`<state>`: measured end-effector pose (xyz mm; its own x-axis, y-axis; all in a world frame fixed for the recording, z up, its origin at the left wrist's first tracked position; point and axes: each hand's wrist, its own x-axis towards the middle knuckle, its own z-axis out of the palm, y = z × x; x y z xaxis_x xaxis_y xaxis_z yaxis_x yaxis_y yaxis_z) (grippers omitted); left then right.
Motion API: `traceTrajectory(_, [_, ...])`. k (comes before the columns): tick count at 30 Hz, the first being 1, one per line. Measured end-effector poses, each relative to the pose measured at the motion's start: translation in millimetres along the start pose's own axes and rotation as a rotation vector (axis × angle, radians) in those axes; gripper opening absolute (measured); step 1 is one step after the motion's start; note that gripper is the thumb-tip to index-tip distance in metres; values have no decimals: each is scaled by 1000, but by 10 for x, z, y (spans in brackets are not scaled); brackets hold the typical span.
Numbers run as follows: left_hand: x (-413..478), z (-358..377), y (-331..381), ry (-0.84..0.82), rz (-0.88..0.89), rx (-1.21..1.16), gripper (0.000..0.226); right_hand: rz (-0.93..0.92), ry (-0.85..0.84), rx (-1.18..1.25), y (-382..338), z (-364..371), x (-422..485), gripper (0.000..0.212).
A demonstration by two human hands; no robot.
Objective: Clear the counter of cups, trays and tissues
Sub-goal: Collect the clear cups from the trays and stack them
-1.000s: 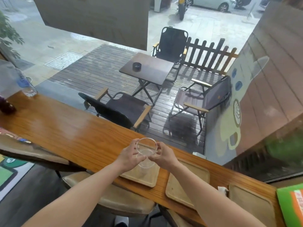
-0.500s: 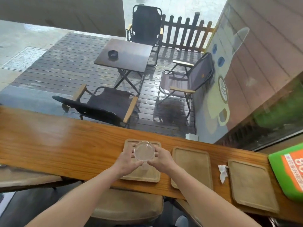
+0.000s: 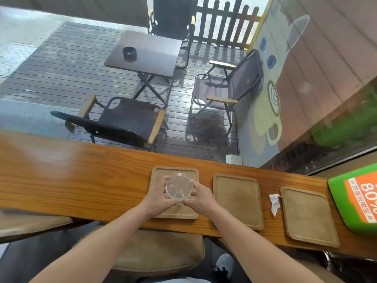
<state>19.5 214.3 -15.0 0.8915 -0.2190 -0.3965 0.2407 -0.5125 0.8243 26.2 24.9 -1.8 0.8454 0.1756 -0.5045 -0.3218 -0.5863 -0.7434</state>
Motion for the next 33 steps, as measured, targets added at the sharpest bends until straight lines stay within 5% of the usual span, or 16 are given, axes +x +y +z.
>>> traceTrajectory(17, [84,265,-53,19,73,28,75,72,44,278,220,118,-178,74])
traceTrajectory(33, [-204,1677,1967,-102,462,-35,64,-99,391,471,843,-1691,-1760,77])
